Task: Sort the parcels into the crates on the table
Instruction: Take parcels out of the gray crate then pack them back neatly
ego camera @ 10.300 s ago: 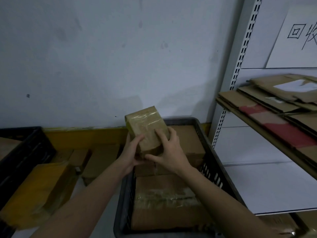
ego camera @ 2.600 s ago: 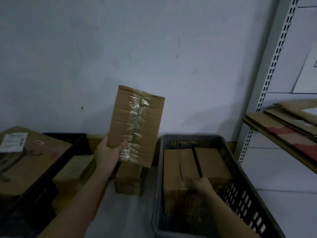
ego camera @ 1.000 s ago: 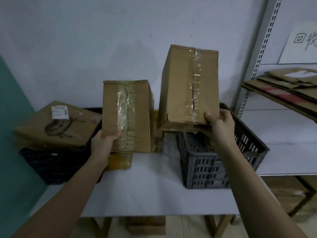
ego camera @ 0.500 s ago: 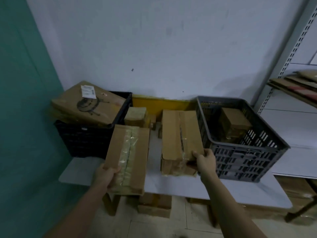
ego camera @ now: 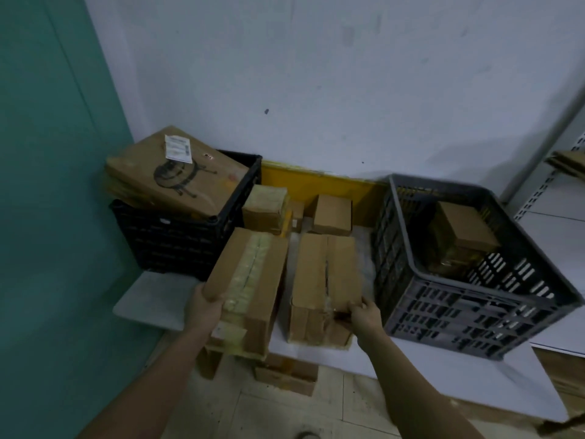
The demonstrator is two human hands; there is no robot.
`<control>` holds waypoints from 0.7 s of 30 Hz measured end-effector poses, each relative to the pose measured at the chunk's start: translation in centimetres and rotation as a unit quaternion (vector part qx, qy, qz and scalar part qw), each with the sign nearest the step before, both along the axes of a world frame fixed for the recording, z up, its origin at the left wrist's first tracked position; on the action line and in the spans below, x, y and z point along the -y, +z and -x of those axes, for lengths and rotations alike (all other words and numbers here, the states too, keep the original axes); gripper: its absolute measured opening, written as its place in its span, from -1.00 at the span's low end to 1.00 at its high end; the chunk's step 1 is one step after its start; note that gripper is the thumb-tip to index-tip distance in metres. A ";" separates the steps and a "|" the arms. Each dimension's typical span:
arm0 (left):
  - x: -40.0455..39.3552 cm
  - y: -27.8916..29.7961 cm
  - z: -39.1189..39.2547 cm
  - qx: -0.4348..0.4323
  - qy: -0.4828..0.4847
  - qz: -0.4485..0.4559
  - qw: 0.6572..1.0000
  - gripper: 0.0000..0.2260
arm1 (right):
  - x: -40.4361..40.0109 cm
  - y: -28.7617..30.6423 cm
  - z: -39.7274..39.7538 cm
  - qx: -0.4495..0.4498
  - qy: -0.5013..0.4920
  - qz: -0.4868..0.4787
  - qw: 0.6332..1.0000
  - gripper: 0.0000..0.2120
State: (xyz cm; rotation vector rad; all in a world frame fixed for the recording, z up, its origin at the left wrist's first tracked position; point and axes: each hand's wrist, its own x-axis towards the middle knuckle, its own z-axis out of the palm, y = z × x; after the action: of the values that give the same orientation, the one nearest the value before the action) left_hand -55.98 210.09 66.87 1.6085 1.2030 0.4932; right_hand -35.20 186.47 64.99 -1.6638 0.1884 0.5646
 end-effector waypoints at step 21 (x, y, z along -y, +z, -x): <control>-2.4 -1.8 -2.1 -0.223 -0.167 -0.112 0.954 -0.58 | -5.8 -1.8 -5.2 0.092 0.094 0.023 0.991 -0.50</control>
State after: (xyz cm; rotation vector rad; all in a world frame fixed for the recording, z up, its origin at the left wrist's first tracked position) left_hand -53.84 212.46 65.09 2.1486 1.1914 0.0439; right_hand -30.00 192.28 63.21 -1.7787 -0.0918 0.5484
